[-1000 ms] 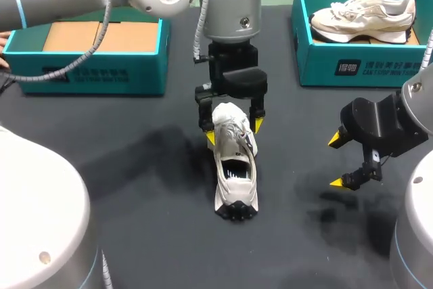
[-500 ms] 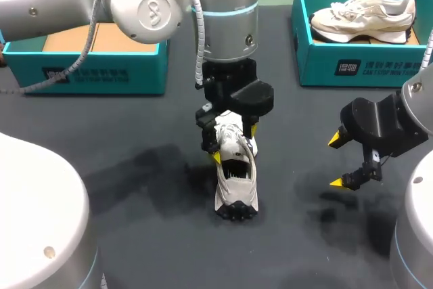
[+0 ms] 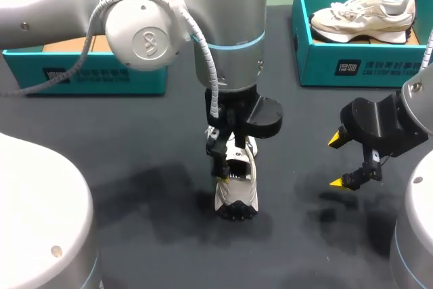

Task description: Take the shoe out of the shoebox, open the shoe tongue, remove and reinsert the insole, then place the shoe into the shoebox

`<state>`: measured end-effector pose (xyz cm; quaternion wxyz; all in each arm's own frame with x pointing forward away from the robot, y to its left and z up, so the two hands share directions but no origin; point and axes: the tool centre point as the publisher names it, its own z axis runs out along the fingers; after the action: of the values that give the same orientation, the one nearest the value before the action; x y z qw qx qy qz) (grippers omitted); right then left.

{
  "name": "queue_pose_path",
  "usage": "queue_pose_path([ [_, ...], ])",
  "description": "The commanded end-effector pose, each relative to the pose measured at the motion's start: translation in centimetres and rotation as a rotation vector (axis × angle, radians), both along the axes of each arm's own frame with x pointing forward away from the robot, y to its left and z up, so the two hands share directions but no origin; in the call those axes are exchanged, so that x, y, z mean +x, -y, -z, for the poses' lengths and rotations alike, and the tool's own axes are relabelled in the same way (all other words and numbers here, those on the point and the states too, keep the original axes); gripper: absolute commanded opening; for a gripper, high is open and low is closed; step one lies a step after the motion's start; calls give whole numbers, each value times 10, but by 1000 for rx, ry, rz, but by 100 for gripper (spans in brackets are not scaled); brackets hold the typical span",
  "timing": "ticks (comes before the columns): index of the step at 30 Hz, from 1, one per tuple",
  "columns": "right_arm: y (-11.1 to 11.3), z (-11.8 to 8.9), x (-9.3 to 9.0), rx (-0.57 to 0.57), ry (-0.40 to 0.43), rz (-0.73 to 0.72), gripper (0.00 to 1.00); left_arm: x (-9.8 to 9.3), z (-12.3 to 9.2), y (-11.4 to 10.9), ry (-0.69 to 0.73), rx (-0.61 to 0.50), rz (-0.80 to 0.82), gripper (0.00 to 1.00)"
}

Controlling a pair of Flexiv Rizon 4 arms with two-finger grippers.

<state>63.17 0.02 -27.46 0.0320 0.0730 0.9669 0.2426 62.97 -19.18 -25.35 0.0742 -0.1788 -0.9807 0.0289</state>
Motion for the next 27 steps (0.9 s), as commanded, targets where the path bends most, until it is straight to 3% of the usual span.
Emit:
queue_pose_path([
  [1, 0, 0, -2, -1, 3, 2, 100, -4, 9, 4, -29, -3, -43, 100],
  [8, 0, 0, -2, -1, 3, 2, 100, -10, 20, 4, -37, 38, -144, 100],
  [17, 0, 0, -2, -1, 3, 2, 100, -18, 39, 4, -64, 72, -134, 100],
  [27, 0, 0, -2, -1, 3, 2, 100, -19, 75, 12, -1, 61, -156, 100],
])
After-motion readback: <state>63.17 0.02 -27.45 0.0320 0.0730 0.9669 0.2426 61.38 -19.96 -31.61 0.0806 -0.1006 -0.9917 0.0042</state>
